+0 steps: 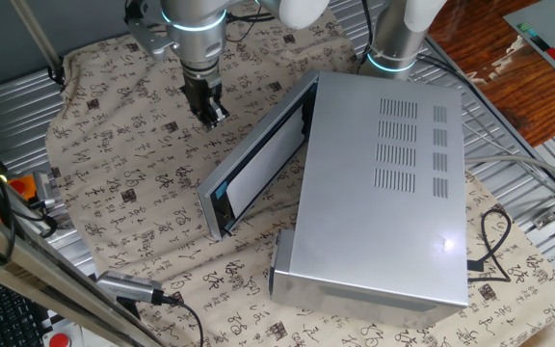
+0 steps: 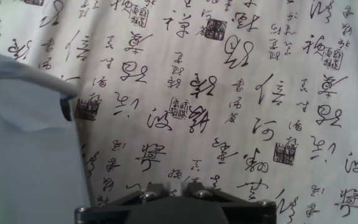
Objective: Close the microwave door
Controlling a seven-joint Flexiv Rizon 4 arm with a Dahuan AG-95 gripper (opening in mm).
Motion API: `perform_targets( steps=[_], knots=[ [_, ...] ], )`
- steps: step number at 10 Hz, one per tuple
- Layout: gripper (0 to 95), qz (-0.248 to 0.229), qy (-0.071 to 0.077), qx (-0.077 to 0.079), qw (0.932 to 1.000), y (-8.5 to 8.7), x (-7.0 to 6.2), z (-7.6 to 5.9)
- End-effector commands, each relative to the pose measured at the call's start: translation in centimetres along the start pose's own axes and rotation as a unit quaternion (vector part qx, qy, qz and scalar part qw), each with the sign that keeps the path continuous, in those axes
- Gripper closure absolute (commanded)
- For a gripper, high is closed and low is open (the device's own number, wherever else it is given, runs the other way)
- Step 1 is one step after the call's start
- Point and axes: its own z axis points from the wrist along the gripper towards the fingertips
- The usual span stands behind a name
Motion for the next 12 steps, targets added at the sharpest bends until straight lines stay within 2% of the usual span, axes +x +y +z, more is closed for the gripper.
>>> perform_targets(
  steps=[1, 3, 5, 6, 7, 10, 12],
  knots=[
    [95.0, 0.0, 0.0, 0.0, 1.0, 0.02, 0.01, -0.01],
    [95.0, -0.023, -0.006, 0.001, 0.9997, 0.03, 0.05, -0.01],
    [95.0, -0.05, -0.004, 0.003, 0.9988, 0.06, 0.11, 0.02],
    [95.0, -0.053, -0.003, 0.003, 0.9986, 0.11, 0.19, 0.05],
    [95.0, -0.036, -0.003, 0.004, 0.9993, 0.11, 0.21, 0.06],
    [95.0, -0.073, -0.003, 0.006, 0.9973, 0.18, 0.42, 0.04],
    [95.0, -0.078, -0.001, 0.008, 0.9969, 0.23, 0.57, 0.04]
  ],
)
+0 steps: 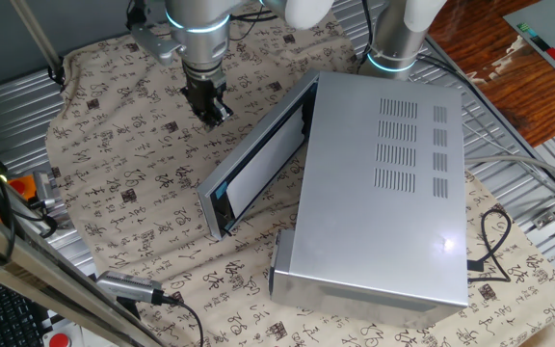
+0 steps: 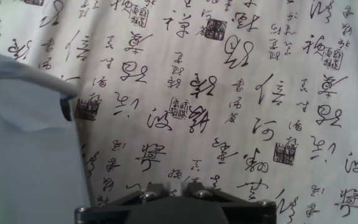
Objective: Close the microwave door
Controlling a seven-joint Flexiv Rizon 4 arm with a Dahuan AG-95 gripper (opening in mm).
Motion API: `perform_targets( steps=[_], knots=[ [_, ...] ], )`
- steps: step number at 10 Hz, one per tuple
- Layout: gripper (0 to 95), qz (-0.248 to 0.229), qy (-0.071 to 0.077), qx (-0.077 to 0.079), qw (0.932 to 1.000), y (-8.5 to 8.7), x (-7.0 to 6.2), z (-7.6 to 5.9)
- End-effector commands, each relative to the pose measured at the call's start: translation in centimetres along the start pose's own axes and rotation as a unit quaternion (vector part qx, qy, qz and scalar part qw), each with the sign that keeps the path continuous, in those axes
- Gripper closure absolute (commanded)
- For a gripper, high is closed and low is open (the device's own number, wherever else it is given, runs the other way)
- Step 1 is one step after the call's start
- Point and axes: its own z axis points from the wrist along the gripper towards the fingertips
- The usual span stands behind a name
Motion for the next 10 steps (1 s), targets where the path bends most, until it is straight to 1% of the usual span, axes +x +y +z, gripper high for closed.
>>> perform_targets(
  steps=[1, 2, 3, 5, 6, 8, 10],
  knots=[
    [95.0, -0.033, 0.006, 0.007, 0.9994, -0.3, -0.1, 0.0],
    [95.0, -0.052, 0.007, 0.007, 0.9986, -1.3, -0.5, 0.2],
    [95.0, -0.061, 0.008, 0.005, 0.9981, -2.8, -1.2, 0.1],
    [95.0, -0.07, 0.01, 0.003, 0.9975, -5.0, -2.7, -0.1],
    [95.0, -0.07, 0.011, 0.002, 0.9975, -5.6, -3.2, -0.2],
    [95.0, -0.076, 0.012, -0.001, 0.9971, -6.8, -4.0, 0.0],
    [95.0, -0.08, 0.013, -0.002, 0.9967, -7.0, -4.0, 0.1]
  ],
)
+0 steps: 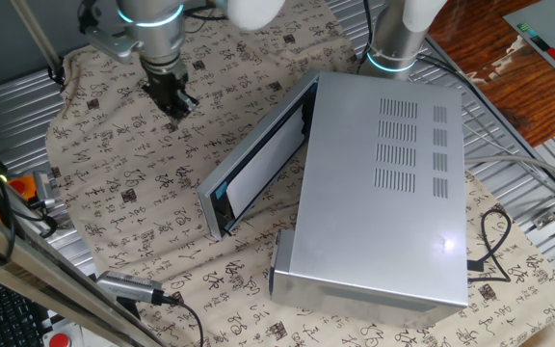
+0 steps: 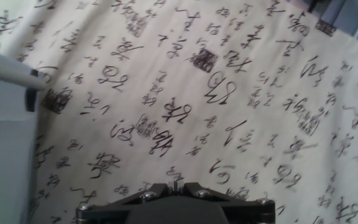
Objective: Close the microwave door
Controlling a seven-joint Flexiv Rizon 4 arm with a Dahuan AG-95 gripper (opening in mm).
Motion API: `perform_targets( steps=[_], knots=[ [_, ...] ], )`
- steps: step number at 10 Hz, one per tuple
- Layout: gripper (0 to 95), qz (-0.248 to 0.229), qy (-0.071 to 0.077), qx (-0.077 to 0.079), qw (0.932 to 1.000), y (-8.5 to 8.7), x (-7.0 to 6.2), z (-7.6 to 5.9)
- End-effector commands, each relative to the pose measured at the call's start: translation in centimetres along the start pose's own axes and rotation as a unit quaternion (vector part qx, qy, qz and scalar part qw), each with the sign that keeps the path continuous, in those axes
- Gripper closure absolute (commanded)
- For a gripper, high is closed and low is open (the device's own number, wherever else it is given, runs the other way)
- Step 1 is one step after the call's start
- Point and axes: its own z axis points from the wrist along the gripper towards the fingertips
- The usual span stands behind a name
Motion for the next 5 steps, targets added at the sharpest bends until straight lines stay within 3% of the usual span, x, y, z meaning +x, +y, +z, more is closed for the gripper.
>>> perform_targets(
  steps=[1, 3, 5],
  knots=[
    [95.0, 0.002, 0.001, 0.0, 1.0, 0.17, 0.24, -0.22],
    [95.0, -0.004, 0.002, -0.001, 1.0, 0.2, 0.3, -0.21],
    [95.0, -0.066, 0.0, -0.012, 0.9978, 0.2, 0.3, -0.21]
  ],
)
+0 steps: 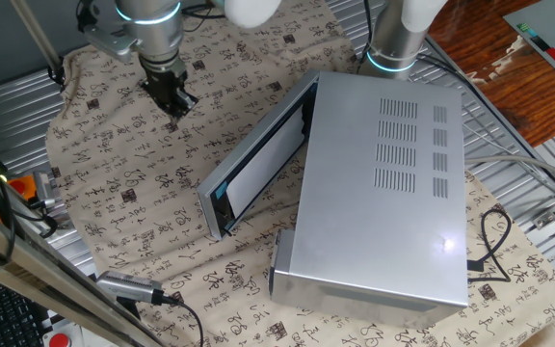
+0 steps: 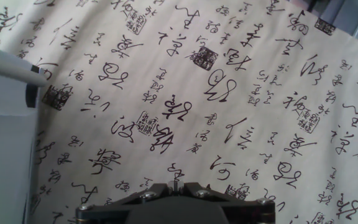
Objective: Close the microwave door
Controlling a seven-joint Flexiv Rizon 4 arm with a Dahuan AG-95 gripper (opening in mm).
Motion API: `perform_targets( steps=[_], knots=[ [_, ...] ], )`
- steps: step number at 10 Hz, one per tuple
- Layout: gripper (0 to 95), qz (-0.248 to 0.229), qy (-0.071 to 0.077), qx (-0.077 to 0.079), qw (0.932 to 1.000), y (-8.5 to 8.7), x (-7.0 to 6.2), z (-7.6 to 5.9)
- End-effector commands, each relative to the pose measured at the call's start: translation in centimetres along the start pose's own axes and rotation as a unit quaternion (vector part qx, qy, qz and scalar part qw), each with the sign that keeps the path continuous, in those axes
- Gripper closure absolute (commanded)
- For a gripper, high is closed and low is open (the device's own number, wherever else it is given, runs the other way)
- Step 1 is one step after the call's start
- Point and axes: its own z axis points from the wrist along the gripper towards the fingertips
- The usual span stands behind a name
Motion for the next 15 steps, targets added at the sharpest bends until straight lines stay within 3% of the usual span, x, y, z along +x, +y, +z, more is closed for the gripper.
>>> perform_targets(
  steps=[1, 4, 6, 7, 11, 12, 14, 15],
  knots=[
    [95.0, -0.081, 0.0, -0.017, 0.9966, 0.0, 0.0, 0.0],
    [95.0, -0.075, 0.007, -0.029, 0.9968, 0.0, -0.1, -0.2],
    [95.0, -0.066, 0.003, -0.052, 0.9965, 0.5, -0.6, -0.8],
    [95.0, -0.058, 0.01, -0.054, 0.9968, 1.0, -1.1, -1.3],
    [95.0, -0.019, 0.02, -0.058, 0.9979, 5.5, -3.9, -3.1],
    [76.0, -0.005, 0.021, -0.058, 0.9981, 6.6, -4.1, -3.4],
    [76.0, 0.023, 0.022, -0.056, 0.9979, 8.2, -4.2, -3.5],
    [95.0, 0.018, 0.02, -0.054, 0.9982, 7.9, -4.2, -3.4]
  ],
)
